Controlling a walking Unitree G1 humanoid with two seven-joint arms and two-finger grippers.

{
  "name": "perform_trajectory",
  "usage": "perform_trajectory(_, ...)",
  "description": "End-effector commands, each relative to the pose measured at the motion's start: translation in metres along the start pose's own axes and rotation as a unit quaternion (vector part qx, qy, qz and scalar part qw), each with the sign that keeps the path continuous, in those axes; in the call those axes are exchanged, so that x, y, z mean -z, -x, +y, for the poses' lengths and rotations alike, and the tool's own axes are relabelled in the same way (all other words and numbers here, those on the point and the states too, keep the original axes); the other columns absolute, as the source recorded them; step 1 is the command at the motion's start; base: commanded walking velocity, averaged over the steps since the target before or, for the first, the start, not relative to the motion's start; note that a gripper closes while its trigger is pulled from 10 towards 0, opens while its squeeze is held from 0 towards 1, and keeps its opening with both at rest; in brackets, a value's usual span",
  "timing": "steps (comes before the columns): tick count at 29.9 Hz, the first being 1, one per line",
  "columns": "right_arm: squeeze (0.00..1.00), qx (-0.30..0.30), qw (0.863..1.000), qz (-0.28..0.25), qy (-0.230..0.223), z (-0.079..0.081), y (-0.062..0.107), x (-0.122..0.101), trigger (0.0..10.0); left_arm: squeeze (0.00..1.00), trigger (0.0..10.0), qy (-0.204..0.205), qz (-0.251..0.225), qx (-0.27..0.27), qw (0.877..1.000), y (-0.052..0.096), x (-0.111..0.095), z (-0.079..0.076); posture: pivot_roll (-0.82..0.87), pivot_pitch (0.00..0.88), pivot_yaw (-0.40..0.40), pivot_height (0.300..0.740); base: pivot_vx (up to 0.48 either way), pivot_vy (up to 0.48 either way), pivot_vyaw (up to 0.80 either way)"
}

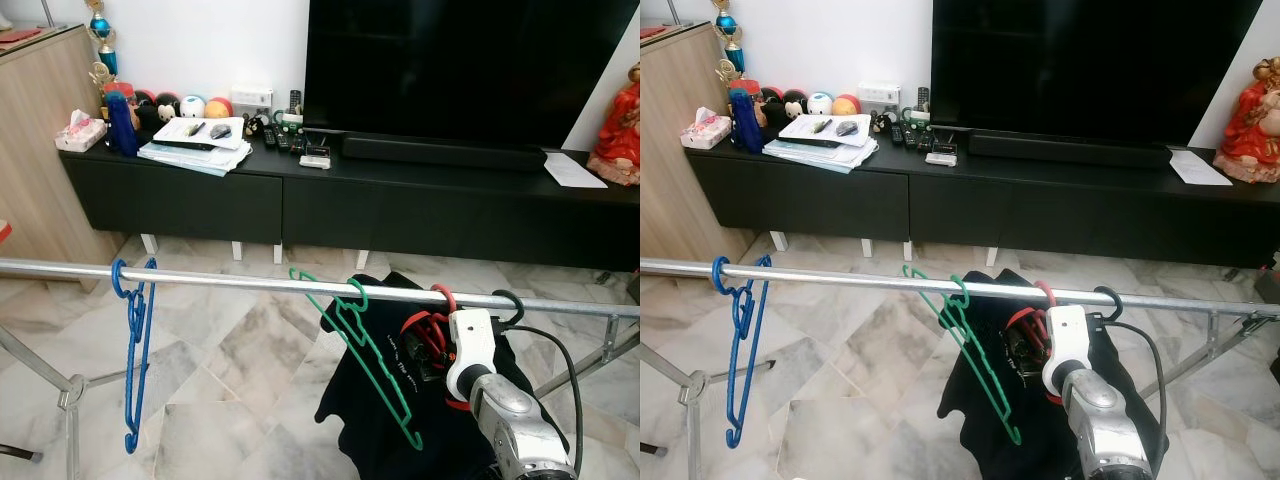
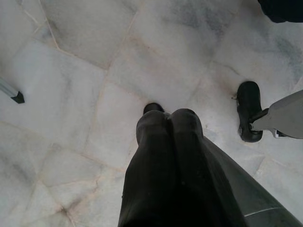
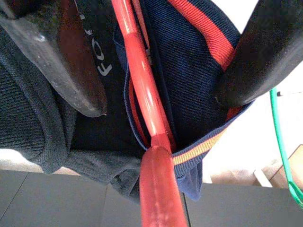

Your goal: Hang hanger

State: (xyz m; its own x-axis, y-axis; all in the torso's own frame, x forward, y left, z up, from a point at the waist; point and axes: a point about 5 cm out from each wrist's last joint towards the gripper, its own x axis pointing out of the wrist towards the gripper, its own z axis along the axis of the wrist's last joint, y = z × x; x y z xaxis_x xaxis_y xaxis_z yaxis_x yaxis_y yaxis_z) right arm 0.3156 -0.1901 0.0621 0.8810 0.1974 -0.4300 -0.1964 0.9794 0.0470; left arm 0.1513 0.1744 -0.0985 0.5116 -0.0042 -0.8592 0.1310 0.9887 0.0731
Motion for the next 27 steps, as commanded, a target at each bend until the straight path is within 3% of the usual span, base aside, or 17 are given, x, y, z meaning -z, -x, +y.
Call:
perform_trajectory(1, 0.00, 0.006, 1.000, 0.007, -0.004, -0.0014, -0.0003, 0.0033, 10.0, 0.00, 10.0, 0.001, 0.033, 0.005, 0.999, 0.0029, 0.0176, -0.0018, -0.05, 0.021, -0.019, 0.740, 0.000, 0.000, 0.00)
perform_trajectory(2, 0.00, 0.007, 1.000, 0.006, -0.006, -0.0011, -0.0004, 0.0033, 10.0, 0.00, 10.0, 0.000, 0.033, 0.005, 0.999, 0.0029, 0.0175, -0.0017, -0.05, 0.021, -0.018, 0.740, 0.000, 0.000, 0.00)
perform_trajectory(3, 0.00, 0.006, 1.000, 0.005, -0.008, -0.0005, -0.0005, 0.0033, 0.0, 0.00, 10.0, 0.000, 0.033, 0.005, 0.999, 0.0029, 0.0175, -0.0016, -0.05, 0.021, -0.018, 0.740, 0.000, 0.000, 0.00)
perform_trajectory(27, 0.00, 0.006, 1.000, -0.007, -0.011, 0.0024, -0.0030, -0.0002, 0.0, 0.00, 10.0, -0.004, 0.031, 0.003, 0.999, 0.0028, 0.0168, -0.0014, -0.04, 0.016, -0.019, 0.740, 0.000, 0.000, 0.00)
